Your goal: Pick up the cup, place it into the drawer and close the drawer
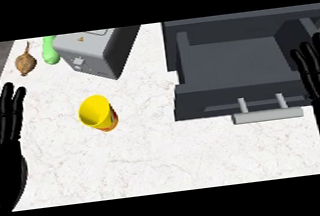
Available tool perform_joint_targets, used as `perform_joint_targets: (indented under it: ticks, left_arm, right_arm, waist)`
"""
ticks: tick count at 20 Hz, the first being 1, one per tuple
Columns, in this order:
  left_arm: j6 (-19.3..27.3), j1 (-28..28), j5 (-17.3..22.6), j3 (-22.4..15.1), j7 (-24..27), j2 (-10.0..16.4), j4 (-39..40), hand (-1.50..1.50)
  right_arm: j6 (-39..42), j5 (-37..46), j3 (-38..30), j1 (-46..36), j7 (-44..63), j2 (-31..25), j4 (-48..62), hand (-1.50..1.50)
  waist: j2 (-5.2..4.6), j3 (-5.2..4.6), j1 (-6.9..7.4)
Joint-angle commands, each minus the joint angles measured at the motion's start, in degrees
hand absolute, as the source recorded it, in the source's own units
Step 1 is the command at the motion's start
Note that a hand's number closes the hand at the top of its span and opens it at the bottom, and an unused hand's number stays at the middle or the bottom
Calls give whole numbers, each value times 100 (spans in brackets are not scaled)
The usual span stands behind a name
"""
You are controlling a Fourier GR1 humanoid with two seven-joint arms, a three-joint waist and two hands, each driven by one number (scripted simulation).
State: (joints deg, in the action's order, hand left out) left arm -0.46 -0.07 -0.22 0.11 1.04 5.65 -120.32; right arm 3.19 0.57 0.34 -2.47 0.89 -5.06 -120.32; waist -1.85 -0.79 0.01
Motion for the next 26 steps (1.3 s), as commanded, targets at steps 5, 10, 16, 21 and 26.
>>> perform_joint_targets:
  ticks: [5, 10, 16, 21, 26]
  left_arm:
    - [-1119, -979, 1157, 238, 75, 480, 1072, -150]
    - [-1001, -982, 2098, 470, -622, 77, 1804, -150]
    - [-1085, -1481, 1951, 730, -364, 243, 2886, -150]
    - [-1280, -1181, 1689, 849, 163, 352, 3510, -150]
    - [-1632, -1416, 1393, 1007, 1081, 535, 5002, -150]
  right_arm:
    - [-10, -99, -254, -40, -304, 25, 248, -150]
    - [202, 83, 407, -13, 275, 73, 512, -150]
    - [548, -347, -173, -415, 218, -218, 1041, -150]
    - [641, -708, -581, -845, 458, -393, 1165, -150]
    - [527, -321, -217, -539, 247, -178, 967, -150]
  waist:
    - [168, 78, -57]
    - [170, 75, -10]
    - [179, 79, -13]
    - [182, 79, 6]
    - [177, 77, -24]
